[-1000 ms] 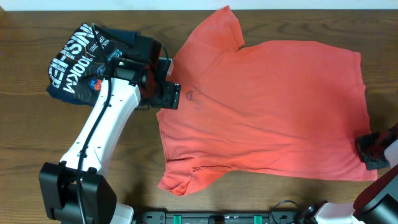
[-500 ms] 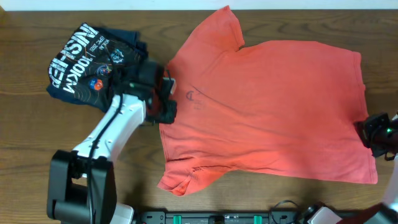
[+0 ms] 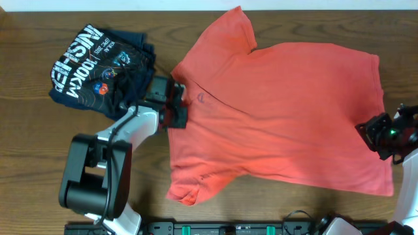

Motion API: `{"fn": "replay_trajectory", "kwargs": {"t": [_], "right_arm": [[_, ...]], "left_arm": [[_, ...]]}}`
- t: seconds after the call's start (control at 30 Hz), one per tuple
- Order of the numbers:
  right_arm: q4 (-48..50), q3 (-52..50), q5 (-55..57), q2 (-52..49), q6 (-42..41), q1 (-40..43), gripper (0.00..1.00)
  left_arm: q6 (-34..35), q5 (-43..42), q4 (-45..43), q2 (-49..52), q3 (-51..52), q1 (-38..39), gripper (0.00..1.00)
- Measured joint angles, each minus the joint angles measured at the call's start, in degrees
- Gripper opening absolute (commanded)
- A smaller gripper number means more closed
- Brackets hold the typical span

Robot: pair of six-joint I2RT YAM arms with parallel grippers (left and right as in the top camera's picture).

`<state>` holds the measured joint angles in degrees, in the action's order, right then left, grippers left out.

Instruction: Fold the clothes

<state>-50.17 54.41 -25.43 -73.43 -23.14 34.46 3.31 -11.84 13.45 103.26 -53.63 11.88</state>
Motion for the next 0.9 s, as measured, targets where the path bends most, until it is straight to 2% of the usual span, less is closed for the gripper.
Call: {"fn": "replay_trajectory", "kwargs": {"t": [0.17,0.3,0.33,0.4,0.47,0.7,0.83,0.9], "right_arm": [[-0.11,0.0,3.89,-0.07,0.17,-3.02,0.2],[0.33,-0.5,7.58,-1.07,0.04,-5.14,0.29],[0.44,-0.94,8.46,-1.51,-0.2,-5.22,0.31],[1.33,-2.84,11.87,-2.95,-1.42,-5.55,0.32],[3.69,-5.46,15.26,-4.79,-2.84,-5.55,0.31],[19.82,-14.53,19.23,-12.94,-5.6,-5.55,0.1],[25.55,-14.82,20.41,-16.02,-6.97,-5.44,0.01],[27.5,-14.27,22.16,-17.29,-9.05,-5.44,0.01]], "left_arm": [[4.44,1.55,-1.9,2.12,-2.4,-7.65,0.09],[5.64,0.59,0.0,3.08,-4.39,-11.72,0.17],[5.7,0.22,0.87,3.17,-4.85,-11.91,0.23],[5.35,-0.02,2.89,3.26,-5.66,-11.85,0.28],[5.07,-0.2,5.09,3.23,-6.29,-11.67,0.34],[2.03,-1.7,16.15,-1.73,-7.17,-11.67,0.57],[1.51,-3.32,21.09,-10.03,-7.85,-11.67,0.62],[1.29,-3.67,23.52,-13.55,-8.44,-11.67,0.64]]}}
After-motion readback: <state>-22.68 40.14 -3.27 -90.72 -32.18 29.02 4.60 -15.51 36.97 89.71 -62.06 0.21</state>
